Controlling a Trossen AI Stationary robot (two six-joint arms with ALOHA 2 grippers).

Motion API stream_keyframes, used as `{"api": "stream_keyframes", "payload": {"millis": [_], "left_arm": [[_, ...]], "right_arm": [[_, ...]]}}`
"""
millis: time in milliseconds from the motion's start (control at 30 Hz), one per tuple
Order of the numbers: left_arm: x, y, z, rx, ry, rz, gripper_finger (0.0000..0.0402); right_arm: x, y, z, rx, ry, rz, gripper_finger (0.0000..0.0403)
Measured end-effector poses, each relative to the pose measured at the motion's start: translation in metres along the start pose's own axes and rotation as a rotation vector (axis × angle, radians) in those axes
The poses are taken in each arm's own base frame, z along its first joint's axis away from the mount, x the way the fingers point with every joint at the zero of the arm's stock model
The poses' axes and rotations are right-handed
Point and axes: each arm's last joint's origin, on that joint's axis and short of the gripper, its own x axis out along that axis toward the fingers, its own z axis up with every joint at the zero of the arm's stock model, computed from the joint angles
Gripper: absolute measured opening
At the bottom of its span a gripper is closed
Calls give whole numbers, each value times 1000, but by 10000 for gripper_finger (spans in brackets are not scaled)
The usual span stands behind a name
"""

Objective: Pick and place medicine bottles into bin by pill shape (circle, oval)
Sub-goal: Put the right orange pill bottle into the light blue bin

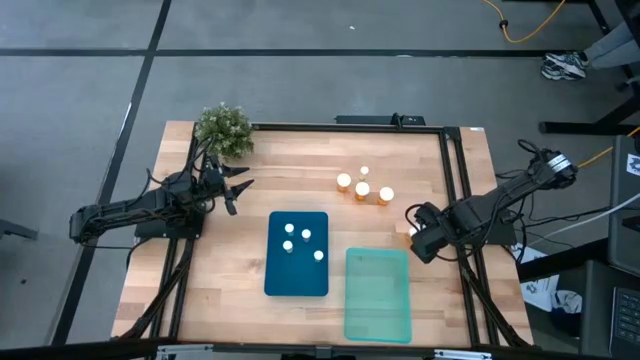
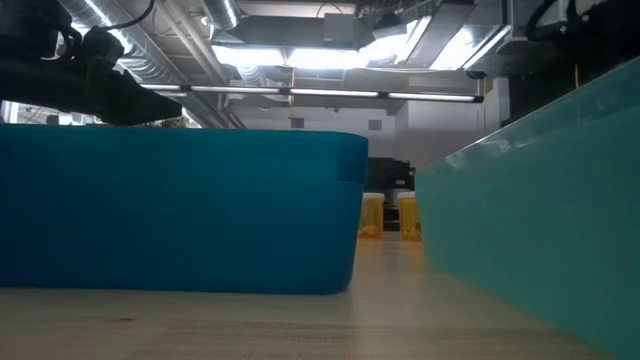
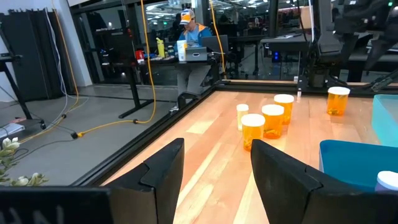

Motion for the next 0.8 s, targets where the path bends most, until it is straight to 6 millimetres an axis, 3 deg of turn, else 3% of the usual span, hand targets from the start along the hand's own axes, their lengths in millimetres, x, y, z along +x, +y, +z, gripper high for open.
{"api": "stream_keyframes", "payload": {"millis": [200,333,800], "left_arm": [[0,0,0,0,0,0,177],[0,0,0,0,0,0,177],[0,0,0,0,-1,0,177]], "right_arm": [[42,-4,-7,5,125,-8,287],[61,-2,-7,-67,87,35,287],[84,-2,0,-101,-207,38,287]]}}
